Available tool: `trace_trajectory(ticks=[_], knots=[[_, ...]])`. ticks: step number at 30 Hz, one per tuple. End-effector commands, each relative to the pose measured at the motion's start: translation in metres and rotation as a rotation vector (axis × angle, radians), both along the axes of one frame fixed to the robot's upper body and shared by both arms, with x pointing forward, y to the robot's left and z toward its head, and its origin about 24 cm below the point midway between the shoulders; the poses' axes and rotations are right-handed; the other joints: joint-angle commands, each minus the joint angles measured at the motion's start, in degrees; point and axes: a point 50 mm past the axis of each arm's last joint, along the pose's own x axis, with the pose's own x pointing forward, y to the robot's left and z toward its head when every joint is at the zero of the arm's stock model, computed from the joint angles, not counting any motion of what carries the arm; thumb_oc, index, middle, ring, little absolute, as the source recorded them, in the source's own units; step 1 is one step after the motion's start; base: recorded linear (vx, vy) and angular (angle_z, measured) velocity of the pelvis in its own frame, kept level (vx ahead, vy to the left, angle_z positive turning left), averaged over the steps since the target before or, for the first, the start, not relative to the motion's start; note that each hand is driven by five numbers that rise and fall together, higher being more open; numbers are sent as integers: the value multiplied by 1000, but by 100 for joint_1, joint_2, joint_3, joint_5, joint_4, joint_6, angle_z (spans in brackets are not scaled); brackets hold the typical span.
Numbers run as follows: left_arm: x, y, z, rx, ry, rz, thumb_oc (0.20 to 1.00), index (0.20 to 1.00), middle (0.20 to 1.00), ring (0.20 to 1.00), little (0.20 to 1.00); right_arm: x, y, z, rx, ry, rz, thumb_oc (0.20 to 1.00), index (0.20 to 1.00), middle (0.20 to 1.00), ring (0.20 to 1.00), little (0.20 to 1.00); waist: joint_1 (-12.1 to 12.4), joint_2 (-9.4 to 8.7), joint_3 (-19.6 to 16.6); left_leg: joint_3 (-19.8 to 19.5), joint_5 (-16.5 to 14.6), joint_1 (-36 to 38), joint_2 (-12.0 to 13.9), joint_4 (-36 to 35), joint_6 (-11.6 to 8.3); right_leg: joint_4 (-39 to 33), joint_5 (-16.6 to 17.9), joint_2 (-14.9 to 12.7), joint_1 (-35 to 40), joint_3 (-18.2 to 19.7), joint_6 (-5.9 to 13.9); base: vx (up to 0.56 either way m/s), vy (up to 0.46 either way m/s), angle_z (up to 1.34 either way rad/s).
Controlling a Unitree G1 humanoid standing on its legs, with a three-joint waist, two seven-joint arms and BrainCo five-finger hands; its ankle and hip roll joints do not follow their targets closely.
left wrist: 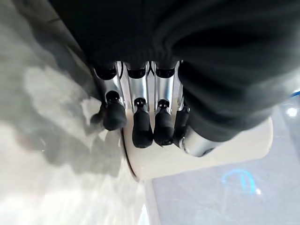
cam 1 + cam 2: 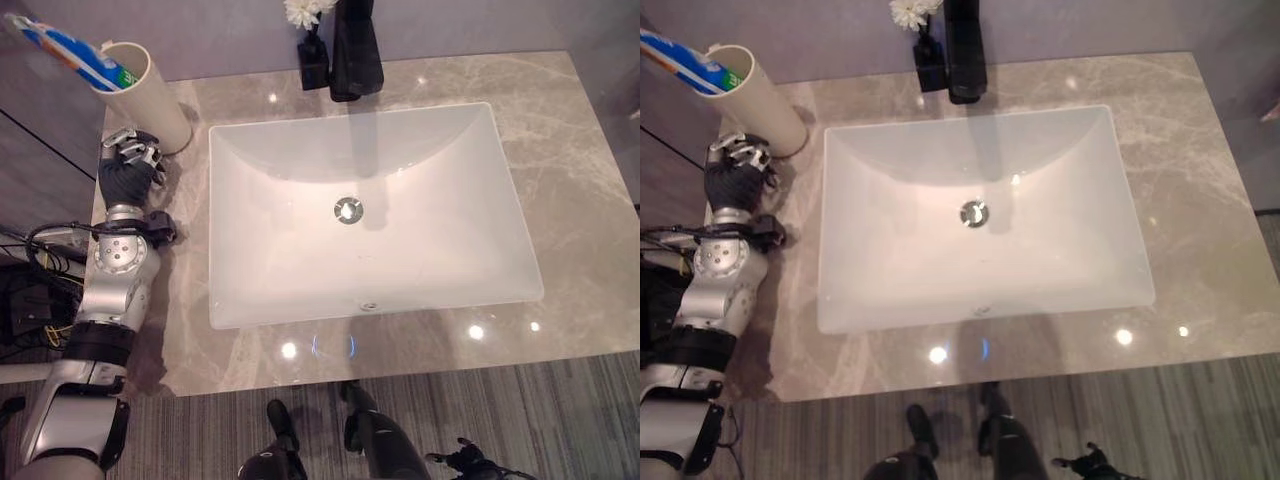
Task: Put brush and paste in cup on sink, flatten towel.
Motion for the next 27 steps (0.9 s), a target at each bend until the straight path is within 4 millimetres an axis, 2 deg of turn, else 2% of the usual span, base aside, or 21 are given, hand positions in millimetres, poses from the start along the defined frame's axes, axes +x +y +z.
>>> trace_trajectory(ticks=[1,20,27], knots=[[2,23,16,52,1,105,200,200,200,200,200,4,0,1,-16,-4,-4,1000,1000,1000,1000,1000,-24,34,127,-373,354,-47,462,28,-407,2,-434,-192,656,250,590,0,0,0],[13,36,51,154,4,199,200,200,200,200,200,8,8,0,1,-23,33,1000,1000,1000,1000,1000,-129,-85,63,-350,347,-57,470,28,-415,2,-354,-175,603,294,644,0,0,0],[13,44,60,181,3,253,200,200,200,200,200,-5,6,-3,2,7,-2,1000,1000,1000,1000,1000,-164,-154,22,-278,352,-36,518,28,-441,2,-345,-129,581,305,654,11,2,-9]])
